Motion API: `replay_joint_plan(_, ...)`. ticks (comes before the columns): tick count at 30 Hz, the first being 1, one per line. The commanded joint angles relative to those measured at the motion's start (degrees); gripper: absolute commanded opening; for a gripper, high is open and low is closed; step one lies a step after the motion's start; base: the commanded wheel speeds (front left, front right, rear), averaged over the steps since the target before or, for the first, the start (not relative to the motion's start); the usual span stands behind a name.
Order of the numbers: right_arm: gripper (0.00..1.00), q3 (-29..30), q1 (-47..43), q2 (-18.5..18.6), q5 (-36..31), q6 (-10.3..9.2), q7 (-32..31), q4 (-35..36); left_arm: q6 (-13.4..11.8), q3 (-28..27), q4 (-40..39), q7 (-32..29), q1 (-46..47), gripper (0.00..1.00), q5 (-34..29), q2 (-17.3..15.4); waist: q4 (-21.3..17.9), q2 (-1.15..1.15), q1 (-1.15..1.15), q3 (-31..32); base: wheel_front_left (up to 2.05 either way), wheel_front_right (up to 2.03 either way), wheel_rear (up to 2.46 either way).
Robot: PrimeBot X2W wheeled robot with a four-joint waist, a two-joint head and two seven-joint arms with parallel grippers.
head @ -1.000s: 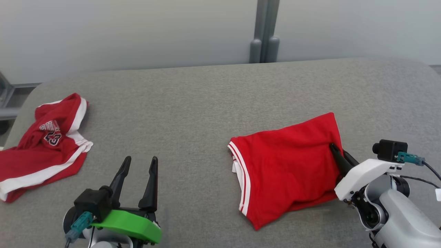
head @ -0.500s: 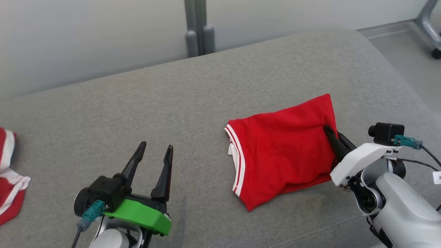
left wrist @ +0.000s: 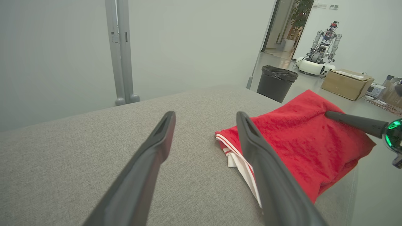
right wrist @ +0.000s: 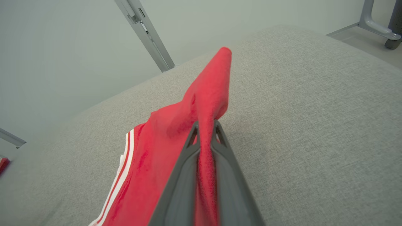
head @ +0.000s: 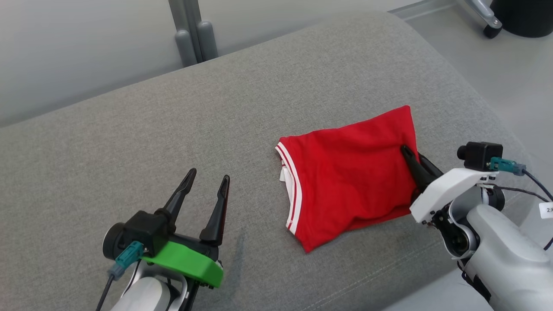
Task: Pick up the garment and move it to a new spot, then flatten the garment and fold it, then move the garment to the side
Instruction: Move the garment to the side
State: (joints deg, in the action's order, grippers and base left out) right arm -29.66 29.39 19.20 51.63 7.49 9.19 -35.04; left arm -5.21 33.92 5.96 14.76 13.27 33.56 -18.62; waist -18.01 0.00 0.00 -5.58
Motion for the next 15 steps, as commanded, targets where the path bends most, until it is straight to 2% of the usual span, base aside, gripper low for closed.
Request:
replay_joint_plan(1, 0.0, -0.48, 1.4, 0.55, -0.02, 0.01, 0.39, -0.09, 0.29, 0.13, 0.0, 0.06, 1.11, 1.0, -0.47, 0.08, -0.22, 0.0, 0.0, -0.81, 0.0, 0.0, 0.0)
replay_joint_plan(9, 0.0, -4.35, 9.82, 4.88, 1.37, 0.01, 0.52, 1.09, 0.37, 0.73, -1.44, -1.78, 4.29, 1.0, -2.03, -1.46, 1.76, 0.0, 0.0, -6.46, 0.0, 0.0, 0.0)
replay_joint_plan(15, 0.0, -8.54, 17.85, 10.59, 5.35, 0.01, 2.53, 2.95, 0.39, 1.27, -4.49, -4.44, 8.2, 1.0, -4.1, -3.24, 4.61, 0.0, 0.0, -14.31, 0.0, 0.0, 0.0)
